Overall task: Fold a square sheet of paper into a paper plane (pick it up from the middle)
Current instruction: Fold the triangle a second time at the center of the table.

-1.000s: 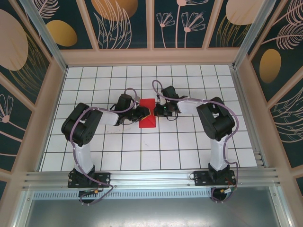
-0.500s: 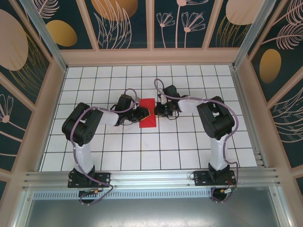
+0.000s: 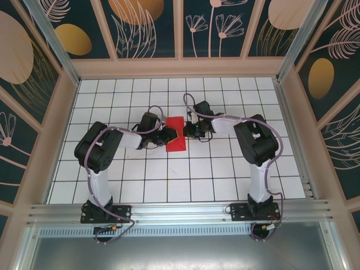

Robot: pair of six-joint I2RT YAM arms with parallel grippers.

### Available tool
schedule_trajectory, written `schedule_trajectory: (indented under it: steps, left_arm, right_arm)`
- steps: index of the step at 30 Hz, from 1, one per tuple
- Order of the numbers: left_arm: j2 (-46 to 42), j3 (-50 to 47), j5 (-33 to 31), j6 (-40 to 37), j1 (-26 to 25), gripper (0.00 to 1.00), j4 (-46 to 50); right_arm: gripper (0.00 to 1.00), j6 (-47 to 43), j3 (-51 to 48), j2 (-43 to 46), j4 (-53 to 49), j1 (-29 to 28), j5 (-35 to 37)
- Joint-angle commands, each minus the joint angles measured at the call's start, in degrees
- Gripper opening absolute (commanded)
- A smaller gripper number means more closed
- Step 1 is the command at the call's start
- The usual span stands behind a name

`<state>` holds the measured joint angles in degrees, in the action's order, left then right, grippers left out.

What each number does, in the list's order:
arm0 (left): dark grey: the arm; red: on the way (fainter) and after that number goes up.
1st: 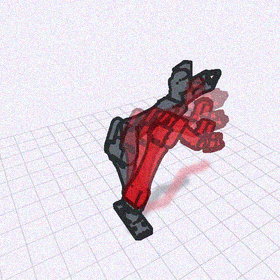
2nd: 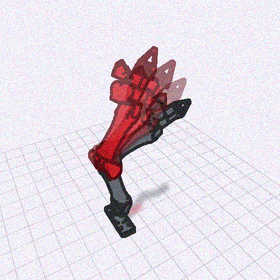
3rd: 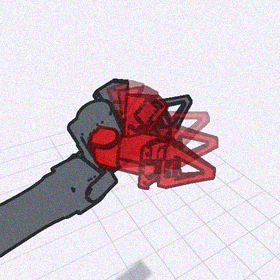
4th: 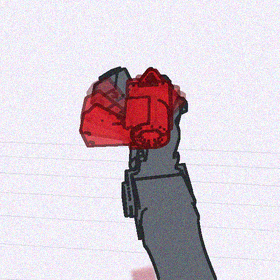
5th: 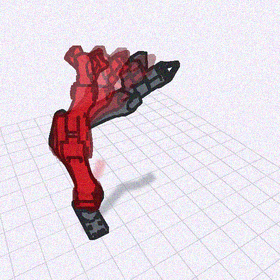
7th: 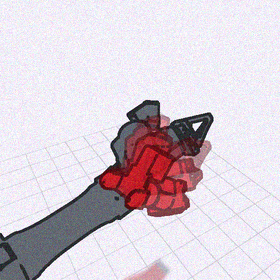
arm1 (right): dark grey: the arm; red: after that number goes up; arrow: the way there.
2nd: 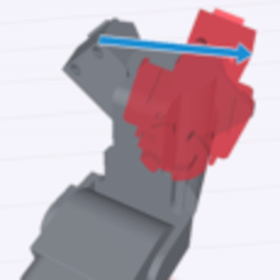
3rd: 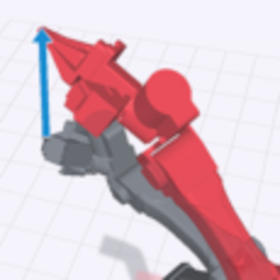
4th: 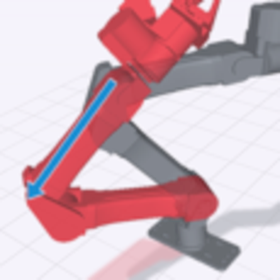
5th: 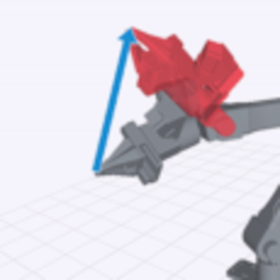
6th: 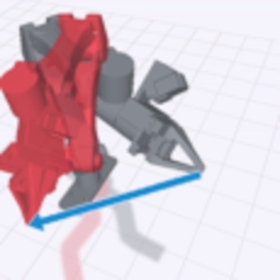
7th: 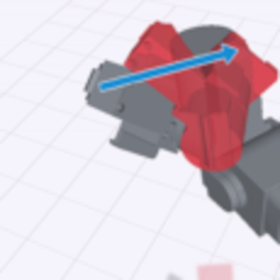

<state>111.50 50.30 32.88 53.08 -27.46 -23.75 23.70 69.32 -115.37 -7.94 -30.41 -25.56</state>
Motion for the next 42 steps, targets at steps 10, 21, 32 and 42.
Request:
schedule_trajectory:
  steps: [10, 21, 32, 42]
  left_arm:
    - [0.73, 0.57, -4.82, 1.5, -0.31, 0.22, 3.55]
    - [0.47, 0.26, -5.56, 2.55, -0.31, 0.23, 3.05]
    - [0.36, 0.21, -5.11, 2.47, -0.31, 0.23, 3.0]
    - [-0.66, 0.33, -4.54, 2.05, -0.31, 0.25, 2.97]
  right_arm:
    - [0.34, 4.09, -5.23, 8.71, 2.19, 1.32, 2.15]
    - [0.4, 2.06, -9.92, 10.05, 3.17, -1.67, -2.94]
    - [0.29, 1.81, -7.88, 6.2, 4.01, -2.28, -4.15]
    - [0.12, 2.14, -7.43, 3.98, 4.14, -1.76, -3.29]
